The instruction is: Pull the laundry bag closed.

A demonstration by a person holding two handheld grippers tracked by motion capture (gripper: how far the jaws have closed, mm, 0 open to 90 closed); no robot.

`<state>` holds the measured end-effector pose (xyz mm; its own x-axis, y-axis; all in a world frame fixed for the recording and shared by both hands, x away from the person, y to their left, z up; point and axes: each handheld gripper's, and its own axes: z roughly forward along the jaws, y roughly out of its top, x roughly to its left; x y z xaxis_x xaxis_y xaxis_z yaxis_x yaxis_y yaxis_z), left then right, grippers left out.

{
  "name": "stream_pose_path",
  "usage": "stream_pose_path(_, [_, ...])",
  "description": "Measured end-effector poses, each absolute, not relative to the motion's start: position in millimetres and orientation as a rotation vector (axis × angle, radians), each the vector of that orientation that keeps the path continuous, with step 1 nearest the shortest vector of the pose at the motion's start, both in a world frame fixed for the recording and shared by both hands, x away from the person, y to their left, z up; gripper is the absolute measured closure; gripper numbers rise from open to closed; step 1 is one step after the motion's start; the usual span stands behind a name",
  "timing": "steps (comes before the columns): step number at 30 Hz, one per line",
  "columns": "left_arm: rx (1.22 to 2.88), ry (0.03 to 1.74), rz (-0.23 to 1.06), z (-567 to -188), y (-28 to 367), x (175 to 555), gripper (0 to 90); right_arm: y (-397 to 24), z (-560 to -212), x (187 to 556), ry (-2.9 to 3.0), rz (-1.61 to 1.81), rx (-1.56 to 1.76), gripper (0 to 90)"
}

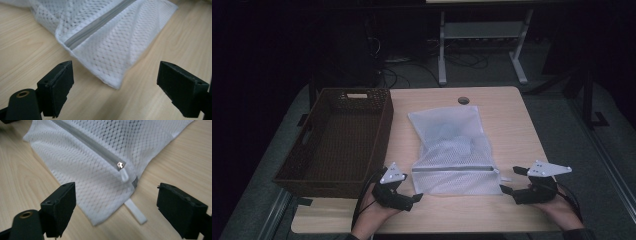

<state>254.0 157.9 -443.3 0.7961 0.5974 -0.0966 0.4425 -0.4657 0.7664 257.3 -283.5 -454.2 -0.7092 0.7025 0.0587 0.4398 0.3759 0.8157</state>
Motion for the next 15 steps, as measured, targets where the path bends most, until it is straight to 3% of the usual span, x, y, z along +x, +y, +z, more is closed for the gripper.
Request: stream_pose_path(15, [2.168,0.777,0.227,-455.7,165.3,232.1,13.9,-291.2,-462.9,233.5,2.326,1.195,1.056,12.3])
